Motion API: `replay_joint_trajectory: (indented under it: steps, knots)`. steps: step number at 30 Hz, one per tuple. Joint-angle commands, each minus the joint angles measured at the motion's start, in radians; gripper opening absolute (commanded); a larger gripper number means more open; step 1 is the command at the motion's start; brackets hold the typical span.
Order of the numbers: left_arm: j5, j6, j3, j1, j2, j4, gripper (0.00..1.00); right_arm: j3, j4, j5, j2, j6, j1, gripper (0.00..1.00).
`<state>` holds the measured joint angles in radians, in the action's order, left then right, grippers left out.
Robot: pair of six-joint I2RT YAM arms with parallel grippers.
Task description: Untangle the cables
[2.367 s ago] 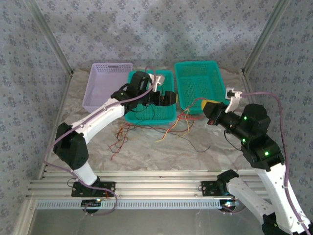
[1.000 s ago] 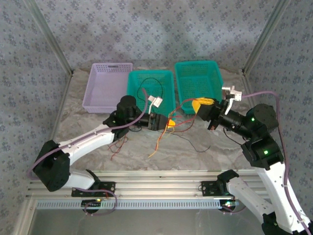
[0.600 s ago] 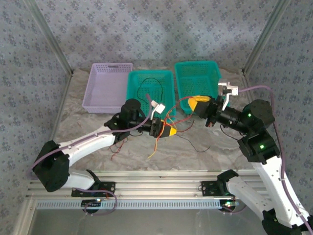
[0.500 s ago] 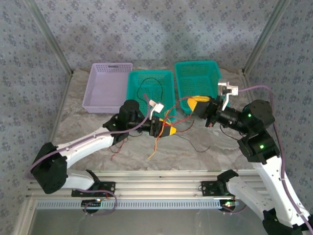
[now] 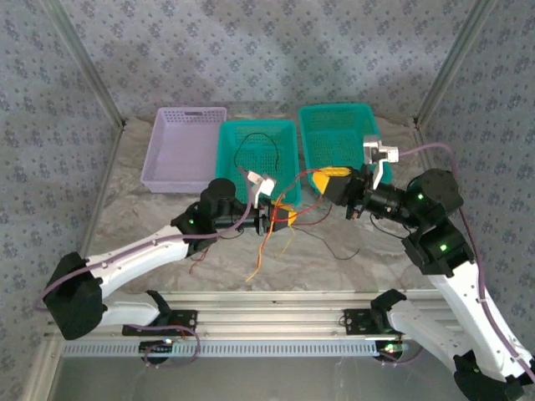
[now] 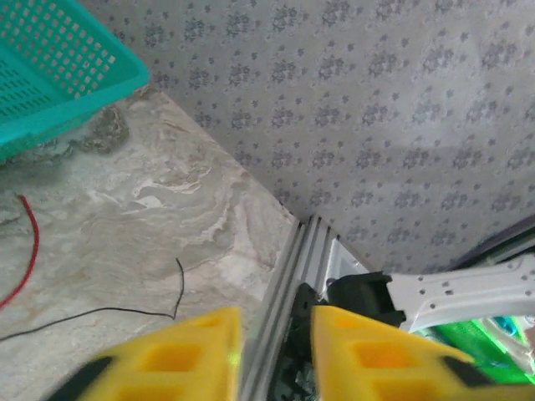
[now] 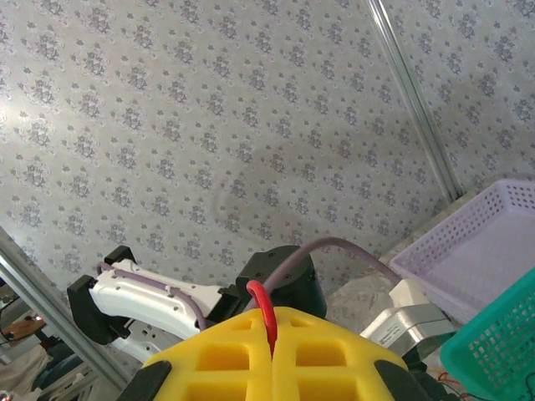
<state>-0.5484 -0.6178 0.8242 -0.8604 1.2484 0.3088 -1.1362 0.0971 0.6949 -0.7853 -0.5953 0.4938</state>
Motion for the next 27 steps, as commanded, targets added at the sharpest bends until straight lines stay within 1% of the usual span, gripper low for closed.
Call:
replay_joint_trajectory:
  steps: [1,2,5,6,8,11,15,18,21,24,25,27]
  knots:
    - [0.052,0.034,-0.005,-0.006,-0.055,-0.005,0.01,-0.03,-0.018,-0.028,0.017,-0.009,0.008,0.0]
    - [0.057,0.041,-0.008,-0.005,-0.064,-0.016,0.0,-0.031,0.005,-0.066,0.026,0.003,0.008,0.0]
    - [0.071,0.075,-0.003,0.004,-0.104,-0.087,0.0,-0.016,0.085,-0.247,0.068,0.03,0.004,0.0]
    - [0.08,0.092,0.006,0.009,-0.123,-0.133,0.0,-0.009,0.114,-0.342,0.088,0.041,0.004,0.0]
    - [0.122,0.128,0.029,0.026,-0.159,-0.249,0.0,0.017,0.152,-0.465,0.123,0.047,-0.003,0.0]
    - [0.169,0.169,0.074,0.09,-0.21,-0.439,0.0,0.04,0.223,-0.656,0.165,0.068,-0.013,0.0]
    - [0.191,0.183,0.102,0.232,-0.304,-0.588,0.0,0.069,0.296,-0.886,0.206,0.077,-0.027,0.0]
    - [0.206,0.201,0.139,0.338,-0.362,-0.663,0.0,0.076,0.32,-1.011,0.219,0.093,-0.035,0.0]
    - [0.216,0.222,0.185,0.421,-0.399,-0.701,0.0,0.065,0.324,-1.077,0.205,0.115,-0.043,0.0]
    - [0.278,0.261,0.241,0.464,-0.411,-0.737,0.0,0.039,0.351,-1.166,0.169,0.125,-0.052,0.0]
    - [0.308,0.273,0.261,0.469,-0.416,-0.744,0.0,0.028,0.371,-1.206,0.158,0.114,-0.057,0.0]
    - [0.362,0.291,0.278,0.477,-0.439,-0.739,0.0,0.038,0.357,-1.251,0.154,0.121,-0.069,0.0]
